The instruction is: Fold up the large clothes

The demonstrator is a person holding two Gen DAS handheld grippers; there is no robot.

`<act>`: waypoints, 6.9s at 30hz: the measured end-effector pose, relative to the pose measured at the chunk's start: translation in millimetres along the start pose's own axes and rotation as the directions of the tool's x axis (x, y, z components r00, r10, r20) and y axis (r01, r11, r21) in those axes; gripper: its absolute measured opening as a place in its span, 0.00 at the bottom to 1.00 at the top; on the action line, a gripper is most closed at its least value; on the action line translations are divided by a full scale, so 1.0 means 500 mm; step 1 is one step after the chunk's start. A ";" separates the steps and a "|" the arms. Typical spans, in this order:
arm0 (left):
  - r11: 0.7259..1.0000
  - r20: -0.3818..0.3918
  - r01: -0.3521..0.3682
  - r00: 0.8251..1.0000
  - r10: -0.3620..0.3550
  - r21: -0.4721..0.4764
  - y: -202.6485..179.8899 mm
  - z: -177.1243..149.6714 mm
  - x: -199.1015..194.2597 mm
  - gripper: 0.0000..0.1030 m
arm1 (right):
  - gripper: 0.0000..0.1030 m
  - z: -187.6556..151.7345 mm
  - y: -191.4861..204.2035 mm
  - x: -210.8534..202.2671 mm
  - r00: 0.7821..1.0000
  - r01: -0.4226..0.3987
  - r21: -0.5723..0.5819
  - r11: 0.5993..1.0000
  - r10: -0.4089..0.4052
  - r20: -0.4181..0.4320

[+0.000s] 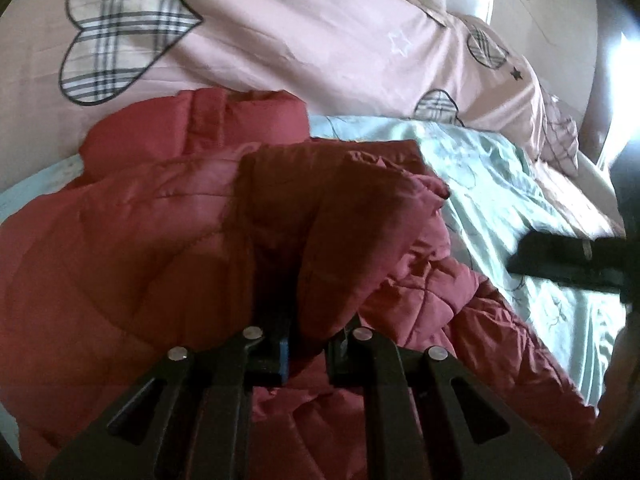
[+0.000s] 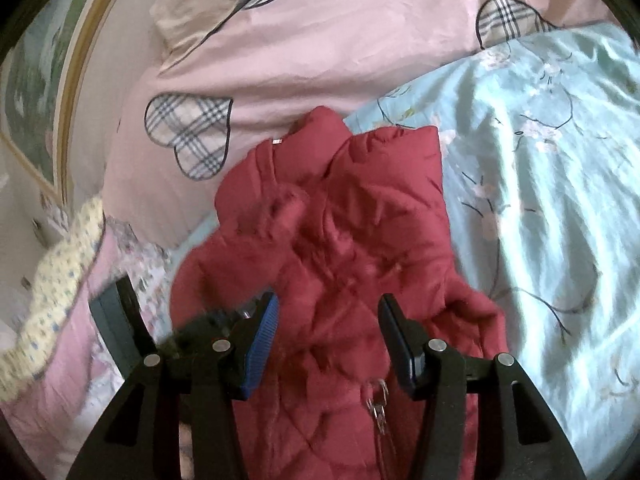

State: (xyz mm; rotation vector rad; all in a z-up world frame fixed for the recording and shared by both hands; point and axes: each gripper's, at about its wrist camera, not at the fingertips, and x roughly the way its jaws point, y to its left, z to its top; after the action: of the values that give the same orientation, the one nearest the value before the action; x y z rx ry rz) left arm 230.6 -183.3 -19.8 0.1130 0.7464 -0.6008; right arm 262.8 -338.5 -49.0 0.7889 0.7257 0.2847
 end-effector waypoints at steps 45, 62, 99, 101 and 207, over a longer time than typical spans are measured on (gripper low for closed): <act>0.956 -0.134 -0.113 0.988 0.078 -0.271 0.330 -0.059 -0.042 0.51 | 0.24 0.042 0.071 0.036 0.929 0.352 -0.232 0.907 -0.306 0.210; 0.946 -0.121 -0.167 0.983 0.138 -0.278 0.368 -0.072 -0.085 0.51 | 0.30 -0.038 0.035 0.184 0.924 0.364 -0.359 0.860 -0.383 0.020; 0.933 -0.208 -0.195 0.969 0.135 -0.302 0.389 -0.161 -0.172 0.58 | 0.46 -0.083 0.053 0.049 0.924 0.353 -0.318 0.880 -0.380 -0.027; 0.933 -0.213 -0.195 0.968 0.133 -0.303 0.387 -0.182 -0.194 0.58 | 0.46 -0.099 0.050 0.026 0.927 0.343 -0.308 0.887 -0.373 -0.042; 0.922 0.042 0.124 0.992 -0.116 -0.366 0.310 -0.389 -0.534 0.15 | 0.20 -0.339 0.006 -0.333 0.996 0.083 -0.134 0.988 -0.084 -0.007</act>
State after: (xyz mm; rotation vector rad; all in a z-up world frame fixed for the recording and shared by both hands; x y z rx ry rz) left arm 44.7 130.1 -2.3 -0.2880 0.8402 -0.5673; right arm 25.6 -325.5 -47.8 0.6288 0.7423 0.2599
